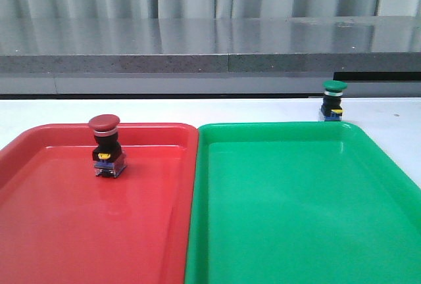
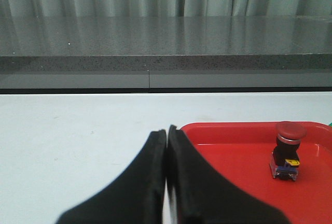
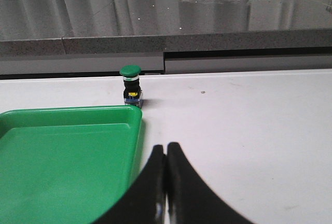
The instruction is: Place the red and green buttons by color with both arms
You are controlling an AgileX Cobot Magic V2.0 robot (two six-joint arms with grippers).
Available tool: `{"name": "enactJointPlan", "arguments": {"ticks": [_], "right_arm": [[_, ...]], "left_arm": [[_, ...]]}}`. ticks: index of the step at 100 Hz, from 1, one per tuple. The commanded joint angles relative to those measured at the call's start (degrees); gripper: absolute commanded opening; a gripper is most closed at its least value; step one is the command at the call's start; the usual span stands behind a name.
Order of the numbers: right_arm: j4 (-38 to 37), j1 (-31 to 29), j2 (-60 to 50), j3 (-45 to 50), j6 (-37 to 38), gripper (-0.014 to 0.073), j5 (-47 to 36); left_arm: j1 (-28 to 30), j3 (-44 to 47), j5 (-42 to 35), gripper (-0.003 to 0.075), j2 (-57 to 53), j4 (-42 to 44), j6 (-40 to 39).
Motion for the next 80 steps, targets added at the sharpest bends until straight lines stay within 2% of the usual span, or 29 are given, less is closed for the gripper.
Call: {"name": "enactJointPlan", "arguments": {"ticks": [1, 80], "right_arm": [[-0.12, -0.40, -0.90, -0.89, -0.28, -0.0067, -4.96], [-0.12, -0.40, -0.90, -0.89, -0.28, -0.0067, -6.67]], "left_arm": [[0.22, 1.37, -4.15, -0.0019, -1.90, -0.27, -0.46], [0.22, 1.37, -4.15, -0.0019, -1.90, -0.27, -0.46]]}}
